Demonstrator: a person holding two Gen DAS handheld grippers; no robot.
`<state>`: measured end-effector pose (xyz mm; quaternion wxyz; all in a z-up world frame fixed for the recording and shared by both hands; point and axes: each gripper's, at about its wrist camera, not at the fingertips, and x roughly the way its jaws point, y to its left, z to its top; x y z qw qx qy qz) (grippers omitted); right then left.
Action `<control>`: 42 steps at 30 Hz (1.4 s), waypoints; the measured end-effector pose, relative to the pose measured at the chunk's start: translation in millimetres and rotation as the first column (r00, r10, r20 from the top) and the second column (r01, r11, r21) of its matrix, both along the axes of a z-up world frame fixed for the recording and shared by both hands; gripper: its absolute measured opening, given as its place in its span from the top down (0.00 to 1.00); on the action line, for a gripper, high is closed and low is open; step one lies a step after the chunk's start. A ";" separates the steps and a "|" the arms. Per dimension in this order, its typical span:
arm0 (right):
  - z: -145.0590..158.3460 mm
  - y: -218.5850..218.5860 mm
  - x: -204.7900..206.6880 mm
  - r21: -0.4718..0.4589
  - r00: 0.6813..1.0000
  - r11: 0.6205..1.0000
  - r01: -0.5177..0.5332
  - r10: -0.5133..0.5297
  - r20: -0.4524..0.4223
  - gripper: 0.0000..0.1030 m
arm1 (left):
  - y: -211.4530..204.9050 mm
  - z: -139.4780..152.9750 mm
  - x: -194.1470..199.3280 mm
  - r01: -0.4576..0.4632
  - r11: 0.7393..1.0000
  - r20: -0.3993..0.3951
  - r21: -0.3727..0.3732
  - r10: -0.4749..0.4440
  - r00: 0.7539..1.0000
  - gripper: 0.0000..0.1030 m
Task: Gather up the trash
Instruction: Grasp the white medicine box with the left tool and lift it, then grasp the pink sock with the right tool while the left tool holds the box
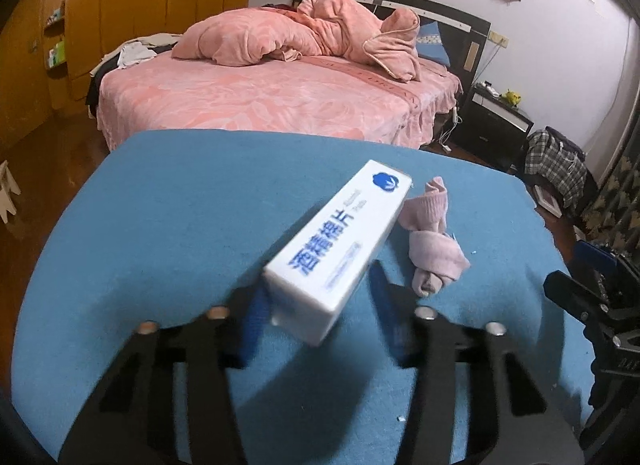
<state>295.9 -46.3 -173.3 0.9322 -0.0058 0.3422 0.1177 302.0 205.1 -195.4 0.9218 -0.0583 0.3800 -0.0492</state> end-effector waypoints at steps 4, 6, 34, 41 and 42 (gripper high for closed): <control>-2.5 2.2 -0.1 0.004 1.000 1.000 -0.001 0.001 -0.005 0.06 | -5.9 5.0 -15.0 -0.059 0.997 0.034 0.048 0.058 0.998 0.62; -4.1 3.6 0.0 0.007 1.000 1.000 -0.004 0.004 -0.009 0.06 | -7.2 6.0 -21.8 -0.109 0.993 0.031 0.052 0.107 0.994 0.63; -16.1 64.0 32.6 0.018 0.993 0.995 -0.099 0.100 -0.064 0.16 | 19.6 7.2 -29.7 -0.195 0.980 0.045 0.033 0.194 0.980 0.72; -28.1 78.3 44.7 0.025 0.981 0.990 -0.141 0.143 -0.129 0.48 | 22.9 1.6 -27.9 -0.197 0.980 0.018 0.029 0.196 0.980 0.72; -29.7 80.8 44.9 0.030 0.977 0.987 -0.159 0.161 -0.139 0.53 | 23.0 0.9 -27.5 -0.196 0.980 0.014 0.030 0.195 0.981 0.72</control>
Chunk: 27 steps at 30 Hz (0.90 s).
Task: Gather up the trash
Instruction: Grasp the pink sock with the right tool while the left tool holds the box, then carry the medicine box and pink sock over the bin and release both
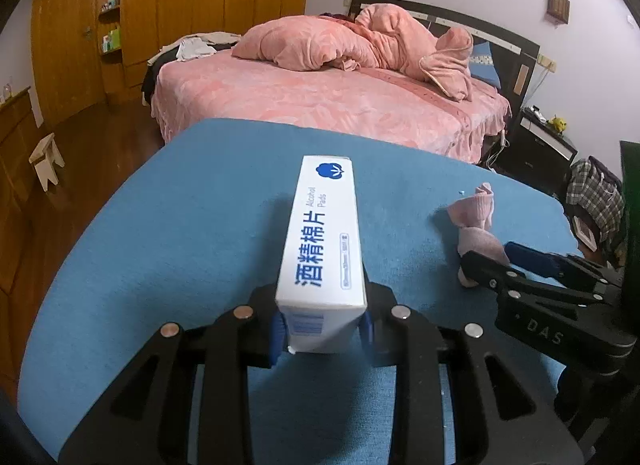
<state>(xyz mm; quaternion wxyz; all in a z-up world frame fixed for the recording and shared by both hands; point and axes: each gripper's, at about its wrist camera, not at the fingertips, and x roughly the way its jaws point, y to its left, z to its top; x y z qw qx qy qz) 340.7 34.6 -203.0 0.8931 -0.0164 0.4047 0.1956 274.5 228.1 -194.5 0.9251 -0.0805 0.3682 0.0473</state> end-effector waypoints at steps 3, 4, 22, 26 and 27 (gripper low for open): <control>0.6 4.9 -2.6 -0.003 1.000 1.000 -0.022 0.022 0.003 0.65 | 0.4 -1.1 1.7 0.003 1.000 -0.007 0.000 -0.003 1.000 0.72; 0.8 4.5 -2.6 0.002 1.000 1.000 -0.023 0.023 0.003 0.66 | 0.9 -1.6 1.9 0.003 1.000 -0.009 -0.002 -0.003 1.000 0.72; 39.6 -34.8 -39.5 0.077 0.997 0.997 0.009 -0.015 0.071 0.66 | -24.2 25.9 -20.1 0.030 0.999 0.056 0.010 -0.031 0.998 0.72; 51.5 -51.5 -50.6 0.099 0.995 0.994 0.037 -0.046 0.090 0.66 | -41.5 40.4 -30.2 0.050 0.999 0.075 0.016 -0.051 0.996 0.72; 55.6 -57.2 -54.8 0.106 0.994 0.993 0.045 -0.055 0.098 0.66 | -47.5 45.0 -33.7 0.059 0.998 0.082 0.017 -0.060 0.995 0.72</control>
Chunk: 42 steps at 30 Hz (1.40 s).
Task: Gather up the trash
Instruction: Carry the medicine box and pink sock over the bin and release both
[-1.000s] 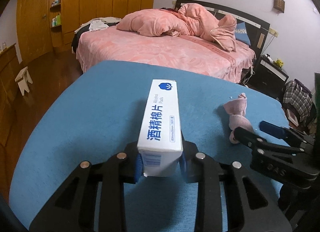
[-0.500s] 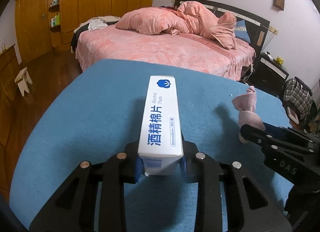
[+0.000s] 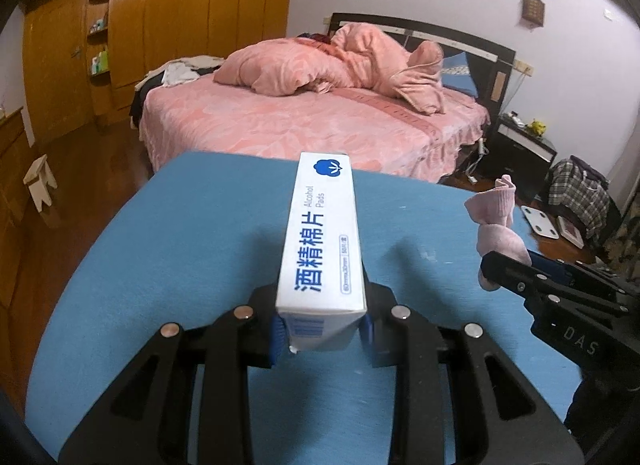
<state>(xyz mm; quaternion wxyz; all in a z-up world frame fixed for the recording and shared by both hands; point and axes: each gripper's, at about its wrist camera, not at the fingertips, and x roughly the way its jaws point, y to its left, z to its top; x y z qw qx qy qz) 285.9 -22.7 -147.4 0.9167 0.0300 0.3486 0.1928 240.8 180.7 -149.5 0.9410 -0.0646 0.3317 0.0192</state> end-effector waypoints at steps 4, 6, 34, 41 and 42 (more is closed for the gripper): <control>14.5 -22.7 -17.9 0.012 0.999 1.000 0.027 -0.028 0.029 0.66 | -21.2 13.2 -11.3 0.024 1.000 0.007 -0.002 -0.024 1.000 0.72; 20.6 -35.2 -25.2 0.016 0.998 0.999 0.041 -0.042 0.038 0.66 | -32.1 18.8 -16.8 0.036 0.999 0.017 -0.006 -0.036 0.999 0.72; 67.6 -231.3 -145.3 0.016 0.947 0.955 0.297 -0.297 0.123 0.66 | -244.0 73.2 -86.9 0.396 0.918 0.092 0.018 -0.396 0.913 0.72; 61.2 -276.1 -163.1 0.001 0.921 0.927 0.375 -0.373 0.117 0.66 | -286.9 68.9 -89.5 0.470 0.882 0.090 0.031 -0.471 0.878 0.72; 59.2 -282.3 -165.4 -0.002 0.917 0.923 0.386 -0.383 0.115 0.66 | -294.4 66.6 -90.0 0.482 0.875 0.087 0.035 -0.483 0.871 0.72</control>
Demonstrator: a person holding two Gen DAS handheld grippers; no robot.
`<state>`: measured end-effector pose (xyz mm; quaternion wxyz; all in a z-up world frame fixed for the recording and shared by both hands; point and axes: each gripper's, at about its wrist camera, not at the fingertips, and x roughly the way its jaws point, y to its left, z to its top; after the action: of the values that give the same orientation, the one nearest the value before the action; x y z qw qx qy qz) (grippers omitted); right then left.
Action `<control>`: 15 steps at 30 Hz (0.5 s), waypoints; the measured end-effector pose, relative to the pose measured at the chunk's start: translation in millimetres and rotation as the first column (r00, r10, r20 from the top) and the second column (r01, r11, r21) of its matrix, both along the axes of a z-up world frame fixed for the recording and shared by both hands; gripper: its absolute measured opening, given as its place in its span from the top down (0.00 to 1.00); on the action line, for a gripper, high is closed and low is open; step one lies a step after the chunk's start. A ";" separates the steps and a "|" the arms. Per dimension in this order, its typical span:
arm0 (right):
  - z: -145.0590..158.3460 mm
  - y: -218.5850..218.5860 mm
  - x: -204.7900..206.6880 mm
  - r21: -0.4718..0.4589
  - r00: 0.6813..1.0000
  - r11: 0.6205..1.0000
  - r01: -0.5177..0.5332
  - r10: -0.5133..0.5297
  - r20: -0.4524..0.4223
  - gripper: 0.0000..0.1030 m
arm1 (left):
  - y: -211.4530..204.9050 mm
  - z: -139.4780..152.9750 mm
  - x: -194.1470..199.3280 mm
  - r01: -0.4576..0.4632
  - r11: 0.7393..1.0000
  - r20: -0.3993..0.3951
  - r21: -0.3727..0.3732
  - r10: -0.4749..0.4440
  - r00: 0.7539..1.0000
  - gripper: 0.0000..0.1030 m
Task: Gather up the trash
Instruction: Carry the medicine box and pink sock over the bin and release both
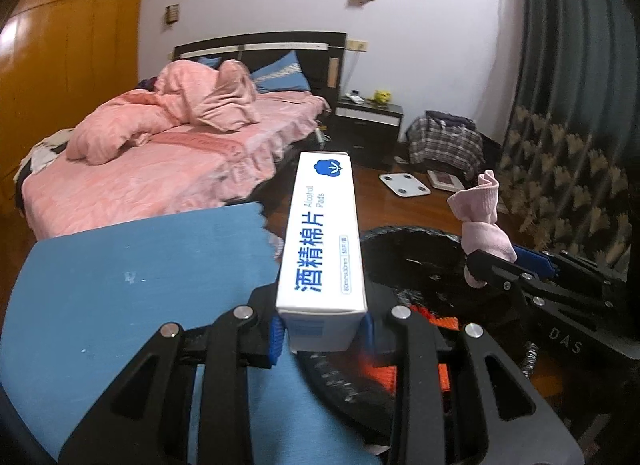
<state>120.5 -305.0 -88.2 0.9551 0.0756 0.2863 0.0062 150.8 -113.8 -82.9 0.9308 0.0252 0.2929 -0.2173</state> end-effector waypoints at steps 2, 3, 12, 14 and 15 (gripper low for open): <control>-4.4 -9.2 -3.8 -0.001 1.000 1.000 0.015 -0.015 -0.007 0.66 | -12.1 -6.0 0.4 0.024 1.000 -0.003 0.005 -0.024 1.000 0.72; -8.5 -16.8 -5.4 -0.002 0.999 1.000 0.031 -0.031 -0.016 0.66 | -17.6 -9.5 0.0 0.036 0.999 -0.008 0.006 -0.036 0.999 0.72; -31.8 -56.5 -9.6 -0.010 0.992 0.994 0.108 -0.108 -0.066 0.61 | -68.2 -43.6 11.5 0.160 0.987 -0.082 0.001 -0.159 0.984 0.66; -35.2 -62.6 -10.3 -0.013 0.990 0.993 0.117 -0.118 -0.073 0.45 | -71.7 -48.1 13.7 0.174 0.985 -0.089 -0.006 -0.173 0.981 0.54; -35.9 -66.7 -12.2 -0.016 0.989 0.992 0.127 -0.128 -0.070 0.43 | -71.9 -48.5 14.6 0.176 0.984 -0.091 -0.010 -0.176 0.980 0.53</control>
<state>108.3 -371.7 -124.2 0.9433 0.0886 0.3144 -0.0592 165.4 -185.7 -131.4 0.8936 0.0401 0.3314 -0.3000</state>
